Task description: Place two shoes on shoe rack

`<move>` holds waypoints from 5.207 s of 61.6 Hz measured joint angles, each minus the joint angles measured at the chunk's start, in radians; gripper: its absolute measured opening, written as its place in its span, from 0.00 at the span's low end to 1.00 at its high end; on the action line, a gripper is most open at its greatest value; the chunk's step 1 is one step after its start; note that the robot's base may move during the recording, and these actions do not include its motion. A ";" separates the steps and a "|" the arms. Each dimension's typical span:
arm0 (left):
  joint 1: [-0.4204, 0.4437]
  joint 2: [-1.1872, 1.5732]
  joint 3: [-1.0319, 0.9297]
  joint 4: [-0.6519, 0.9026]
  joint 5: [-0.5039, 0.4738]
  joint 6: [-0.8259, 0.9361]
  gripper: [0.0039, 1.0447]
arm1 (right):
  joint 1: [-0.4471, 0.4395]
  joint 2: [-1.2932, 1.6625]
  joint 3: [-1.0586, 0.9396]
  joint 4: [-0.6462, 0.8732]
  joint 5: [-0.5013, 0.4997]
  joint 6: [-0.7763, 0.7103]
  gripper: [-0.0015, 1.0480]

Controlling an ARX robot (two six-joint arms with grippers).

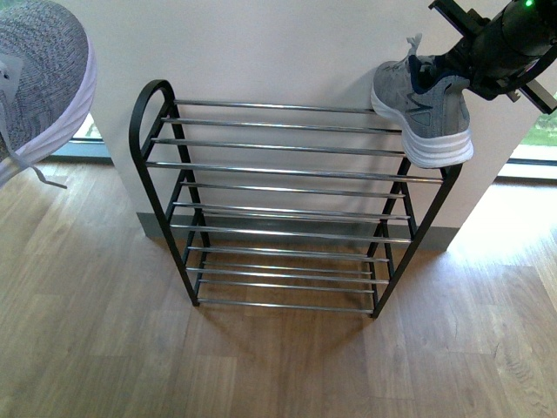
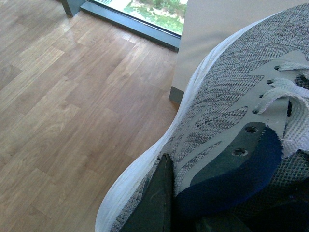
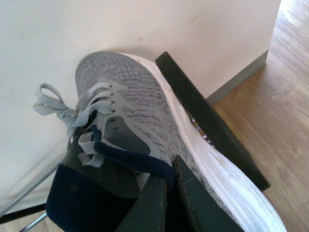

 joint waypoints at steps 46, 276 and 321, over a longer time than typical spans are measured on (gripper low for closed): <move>0.000 0.000 0.000 0.000 0.000 0.000 0.01 | 0.011 0.053 0.023 0.012 -0.087 -0.003 0.02; 0.000 0.000 0.000 0.000 0.000 0.000 0.01 | 0.019 -2.027 -1.548 0.194 -0.237 -0.818 0.02; 0.000 0.000 0.000 0.000 0.000 0.000 0.01 | 0.019 -2.256 -1.548 -0.041 -0.236 -0.818 0.02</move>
